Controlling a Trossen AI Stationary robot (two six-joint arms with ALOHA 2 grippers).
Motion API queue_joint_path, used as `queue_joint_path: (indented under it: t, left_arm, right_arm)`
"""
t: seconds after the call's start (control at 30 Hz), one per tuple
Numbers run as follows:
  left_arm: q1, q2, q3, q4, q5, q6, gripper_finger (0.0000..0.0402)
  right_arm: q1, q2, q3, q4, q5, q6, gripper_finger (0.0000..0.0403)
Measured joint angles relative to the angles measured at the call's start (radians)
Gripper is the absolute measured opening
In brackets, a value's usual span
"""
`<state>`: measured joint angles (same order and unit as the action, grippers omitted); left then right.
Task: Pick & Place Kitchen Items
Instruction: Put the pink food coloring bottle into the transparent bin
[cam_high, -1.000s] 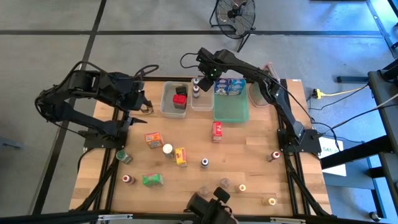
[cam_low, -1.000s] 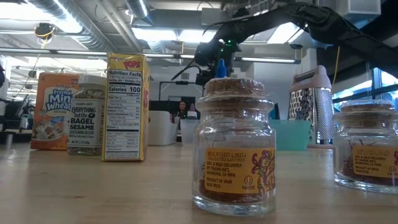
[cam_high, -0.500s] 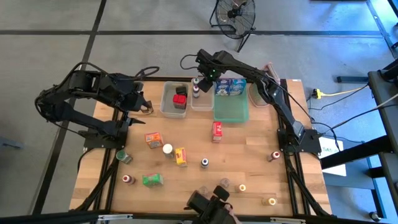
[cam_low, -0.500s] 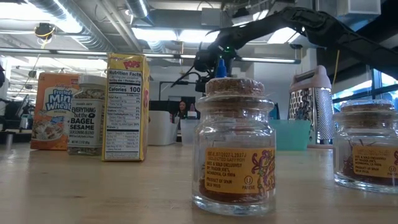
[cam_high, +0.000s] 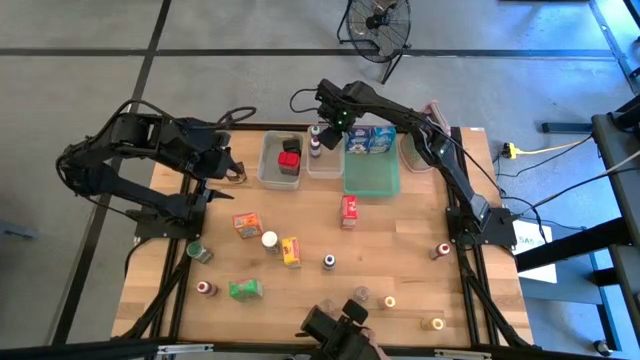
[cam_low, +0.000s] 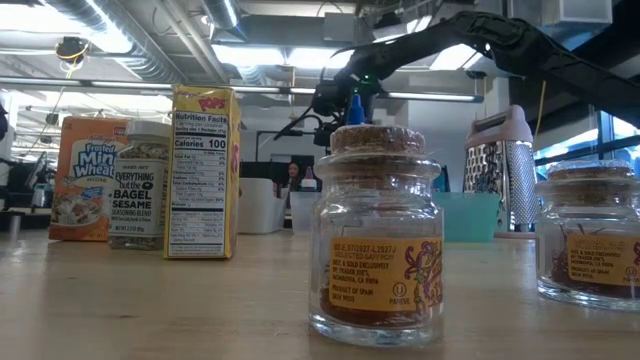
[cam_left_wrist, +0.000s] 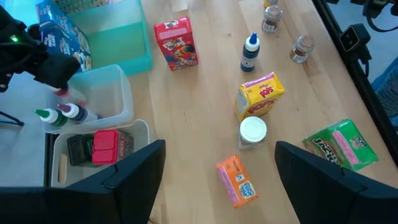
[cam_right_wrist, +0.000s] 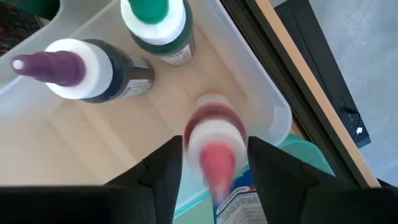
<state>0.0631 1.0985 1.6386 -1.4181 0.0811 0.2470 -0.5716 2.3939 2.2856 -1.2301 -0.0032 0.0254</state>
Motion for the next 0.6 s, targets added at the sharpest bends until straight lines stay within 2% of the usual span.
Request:
queue_joint_path:
  t: [0.33,0.6]
  left_arm:
    - [0.000,0.000,0.000,0.000,0.000,0.000,0.0299]
    - [0.000,0.000,0.000,0.000,0.001,-0.002,0.0299]
  right_arm:
    - [0.000,0.000,0.000,0.006,0.018,0.017,0.0218]
    - [0.001,-0.011,0.000,0.008,0.034,0.037,0.0222]
